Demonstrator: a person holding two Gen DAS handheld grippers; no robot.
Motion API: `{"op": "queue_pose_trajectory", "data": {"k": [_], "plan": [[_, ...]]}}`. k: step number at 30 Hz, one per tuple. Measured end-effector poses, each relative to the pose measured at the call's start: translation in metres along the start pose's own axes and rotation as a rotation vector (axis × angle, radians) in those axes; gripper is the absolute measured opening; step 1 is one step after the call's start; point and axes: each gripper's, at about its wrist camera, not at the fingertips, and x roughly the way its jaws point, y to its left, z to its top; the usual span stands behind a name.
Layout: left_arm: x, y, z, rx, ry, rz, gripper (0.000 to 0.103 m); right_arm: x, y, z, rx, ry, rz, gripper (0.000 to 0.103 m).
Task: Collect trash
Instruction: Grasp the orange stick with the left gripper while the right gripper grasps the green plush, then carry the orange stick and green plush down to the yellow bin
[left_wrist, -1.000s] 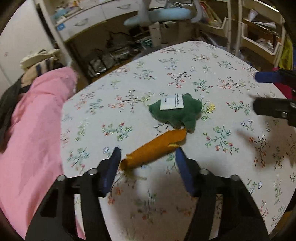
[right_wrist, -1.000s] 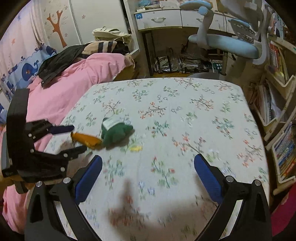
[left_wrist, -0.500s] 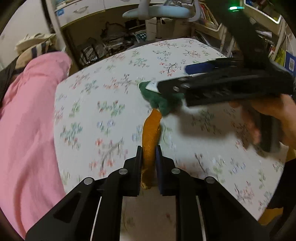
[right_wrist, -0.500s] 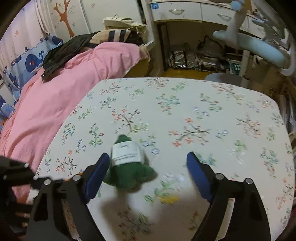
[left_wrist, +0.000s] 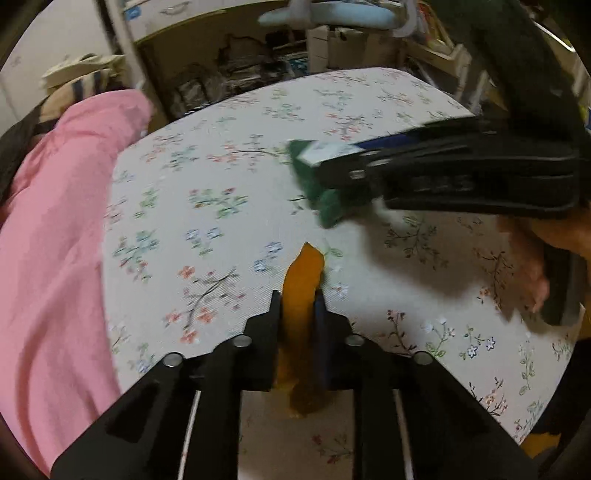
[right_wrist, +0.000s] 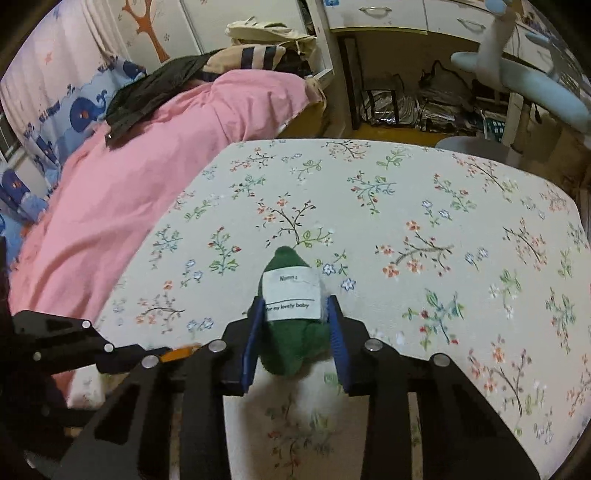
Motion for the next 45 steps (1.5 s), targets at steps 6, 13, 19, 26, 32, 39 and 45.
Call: {"op": "queue_pose_trajectory", "data": {"k": [6,13,19,26,32,39,45], "plan": [[-0.053,0.005,-0.020,-0.191,-0.085,0.066,0.014,-0.052,0.004,-0.016,0.025,-0.055,0.059,0.034],[-0.119,-0.024,-0.061,-0.352,-0.209,0.090,0.014,-0.121,0.025,-0.055,0.075,-0.146,0.143,0.034],[-0.153,-0.055,-0.098,-0.410,-0.277,0.086,0.014,-0.162,0.042,-0.107,0.069,-0.190,0.136,0.034],[-0.185,-0.083,-0.132,-0.423,-0.321,0.103,0.014,-0.192,0.054,-0.156,0.050,-0.223,0.150,0.034],[-0.199,-0.107,-0.155,-0.408,-0.321,0.109,0.014,-0.192,0.068,-0.214,0.052,-0.121,0.179,0.035],[-0.210,-0.131,-0.176,-0.381,-0.306,0.104,0.014,-0.183,0.089,-0.268,0.003,0.043,0.179,0.041],[-0.212,-0.145,-0.195,-0.382,-0.274,0.093,0.014,-0.198,0.085,-0.280,0.011,-0.030,0.092,0.062]]}}
